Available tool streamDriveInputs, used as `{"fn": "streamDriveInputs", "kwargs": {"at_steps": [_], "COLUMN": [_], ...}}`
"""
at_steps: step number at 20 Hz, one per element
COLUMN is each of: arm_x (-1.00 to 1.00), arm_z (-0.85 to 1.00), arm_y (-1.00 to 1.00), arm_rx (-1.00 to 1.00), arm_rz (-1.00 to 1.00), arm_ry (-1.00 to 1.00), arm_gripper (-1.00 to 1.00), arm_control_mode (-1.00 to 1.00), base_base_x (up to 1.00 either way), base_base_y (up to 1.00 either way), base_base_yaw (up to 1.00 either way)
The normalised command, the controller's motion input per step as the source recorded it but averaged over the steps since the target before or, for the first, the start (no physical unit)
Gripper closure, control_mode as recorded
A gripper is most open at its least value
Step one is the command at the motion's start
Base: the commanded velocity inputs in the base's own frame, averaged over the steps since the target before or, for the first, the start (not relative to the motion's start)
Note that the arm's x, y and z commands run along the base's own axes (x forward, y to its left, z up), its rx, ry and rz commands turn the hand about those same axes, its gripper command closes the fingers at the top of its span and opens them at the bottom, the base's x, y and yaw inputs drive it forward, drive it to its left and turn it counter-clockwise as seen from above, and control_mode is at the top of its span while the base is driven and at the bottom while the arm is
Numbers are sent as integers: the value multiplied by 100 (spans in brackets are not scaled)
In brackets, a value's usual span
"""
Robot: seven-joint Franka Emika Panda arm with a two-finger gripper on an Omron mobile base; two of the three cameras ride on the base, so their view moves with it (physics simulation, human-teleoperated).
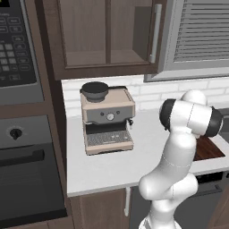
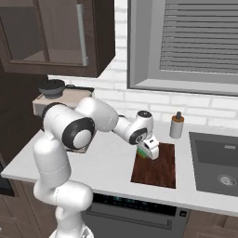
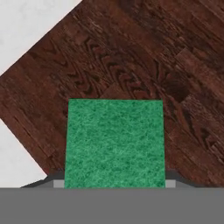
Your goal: Pick up the sponge from the counter and clean the cutting board by briefly scrubbing or pressing down on the cutting board. Once finished, release the sponge.
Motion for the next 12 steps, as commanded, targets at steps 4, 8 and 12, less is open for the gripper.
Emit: {"fn": "streamDriveInputs", "kwargs": {"at_steps": [4, 8, 12], "arm_x": [8, -4, -23], "arm_z": [-34, -37, -12], "arm_y": [-9, -6, 0], "arm_rx": [7, 8, 8], "arm_rz": [0, 0, 0], "arm_ry": [4, 18, 28], "arm_gripper": [100, 100, 100], "arm_control_mode": [-100, -100, -100], "base_base_x": [0, 0, 0], "base_base_y": [0, 0, 0], "base_base_yaw": [0, 0, 0]}}
